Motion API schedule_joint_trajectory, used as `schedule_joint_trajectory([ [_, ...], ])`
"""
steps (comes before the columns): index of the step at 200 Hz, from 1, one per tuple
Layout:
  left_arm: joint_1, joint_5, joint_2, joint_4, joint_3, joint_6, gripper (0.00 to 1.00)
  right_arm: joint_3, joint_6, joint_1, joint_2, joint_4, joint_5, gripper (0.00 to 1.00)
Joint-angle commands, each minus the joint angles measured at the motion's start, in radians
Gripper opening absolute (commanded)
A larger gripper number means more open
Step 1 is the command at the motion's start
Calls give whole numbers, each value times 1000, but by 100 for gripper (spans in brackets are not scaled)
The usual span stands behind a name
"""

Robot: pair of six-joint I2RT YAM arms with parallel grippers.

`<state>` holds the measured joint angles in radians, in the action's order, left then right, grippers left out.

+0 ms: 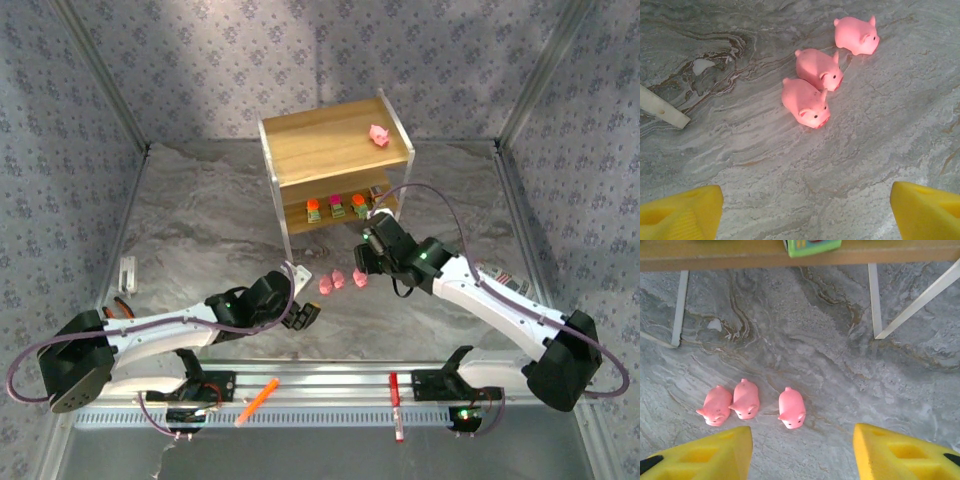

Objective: Place and organize the plastic toys onto the shelf

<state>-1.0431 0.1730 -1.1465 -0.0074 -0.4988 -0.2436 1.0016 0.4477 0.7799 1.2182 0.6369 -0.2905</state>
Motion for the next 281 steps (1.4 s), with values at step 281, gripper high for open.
schedule_joint_trajectory([
  [281,-7,28,0,-19,-31,13,87,-203,105,29,241,-275,51,56],
])
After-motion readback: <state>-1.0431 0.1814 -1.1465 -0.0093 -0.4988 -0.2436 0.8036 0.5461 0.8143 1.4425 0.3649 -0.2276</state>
